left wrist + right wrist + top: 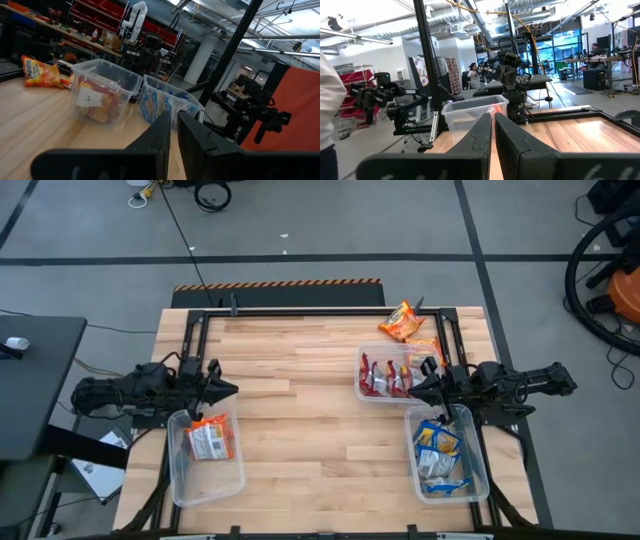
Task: Sort Maruchan noodles
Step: Put the orange noodle pack into the left container
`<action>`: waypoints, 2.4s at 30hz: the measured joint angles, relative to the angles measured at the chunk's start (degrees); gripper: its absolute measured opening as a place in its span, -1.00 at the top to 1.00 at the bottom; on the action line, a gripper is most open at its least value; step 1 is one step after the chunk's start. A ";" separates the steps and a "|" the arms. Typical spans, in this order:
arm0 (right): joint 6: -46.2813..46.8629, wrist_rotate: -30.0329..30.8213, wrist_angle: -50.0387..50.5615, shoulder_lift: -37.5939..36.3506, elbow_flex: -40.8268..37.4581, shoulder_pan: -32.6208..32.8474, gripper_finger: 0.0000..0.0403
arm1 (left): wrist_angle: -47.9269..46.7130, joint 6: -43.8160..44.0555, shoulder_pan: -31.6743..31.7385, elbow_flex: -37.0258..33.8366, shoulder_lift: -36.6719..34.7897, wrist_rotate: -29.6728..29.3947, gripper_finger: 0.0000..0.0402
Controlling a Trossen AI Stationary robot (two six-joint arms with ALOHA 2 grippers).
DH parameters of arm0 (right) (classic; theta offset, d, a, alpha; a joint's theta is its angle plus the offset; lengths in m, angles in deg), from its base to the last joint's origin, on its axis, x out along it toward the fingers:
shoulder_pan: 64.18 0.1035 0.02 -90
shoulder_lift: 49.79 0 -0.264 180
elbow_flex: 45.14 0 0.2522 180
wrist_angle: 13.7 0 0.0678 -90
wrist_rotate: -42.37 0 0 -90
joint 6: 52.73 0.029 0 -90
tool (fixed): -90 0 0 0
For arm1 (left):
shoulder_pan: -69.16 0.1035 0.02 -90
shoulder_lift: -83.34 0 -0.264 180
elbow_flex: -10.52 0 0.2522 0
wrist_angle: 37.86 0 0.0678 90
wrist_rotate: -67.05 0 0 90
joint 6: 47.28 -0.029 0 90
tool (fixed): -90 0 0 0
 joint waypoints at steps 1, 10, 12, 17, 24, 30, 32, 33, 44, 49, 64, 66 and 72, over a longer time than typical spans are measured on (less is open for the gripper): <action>0.00 0.00 0.00 0.00 0.00 0.02 0.86 | 0.00 0.00 0.00 0.00 0.00 0.00 0.81; 0.00 0.00 0.00 0.00 0.00 0.00 0.86 | 0.00 0.00 0.00 0.00 0.00 0.00 0.81; 0.00 0.00 0.00 0.00 0.00 0.01 0.86 | -0.02 0.02 0.00 0.00 0.00 0.00 0.81; 0.00 0.00 0.00 0.00 0.00 0.01 0.86 | -0.02 0.01 0.00 0.00 0.00 0.00 0.81; 0.00 0.00 0.00 0.00 0.00 0.00 0.86 | -0.02 0.02 0.00 0.00 0.00 0.00 0.81; 0.00 0.00 0.00 0.00 0.00 0.00 0.86 | -0.02 0.02 0.00 0.00 0.00 0.00 0.81; 0.00 0.00 0.00 0.00 0.00 0.02 0.86 | -0.02 0.02 0.00 0.00 0.00 0.00 0.81; 0.00 0.00 0.00 0.00 0.00 0.02 0.86 | -0.02 0.02 0.00 0.00 0.00 0.00 0.81; 2.50 8.75 -15.67 1.58 0.66 -0.23 0.86 | -0.02 0.04 0.00 0.02 0.02 0.00 0.81; 4.61 28.12 -12.99 8.68 7.65 -1.29 0.86 | -0.04 0.04 0.02 0.02 0.02 0.04 0.81; 22.16 35.79 38.37 49.17 48.14 -20.74 0.86 | -0.01 0.04 0.02 0.02 0.02 0.02 0.81; 25.88 29.36 46.86 54.11 52.75 -27.05 0.86 | -0.02 0.04 0.02 0.02 0.02 0.02 0.81; 25.00 9.22 53.86 66.31 59.46 -42.82 0.87 | -0.01 0.04 0.02 0.02 0.02 0.02 0.81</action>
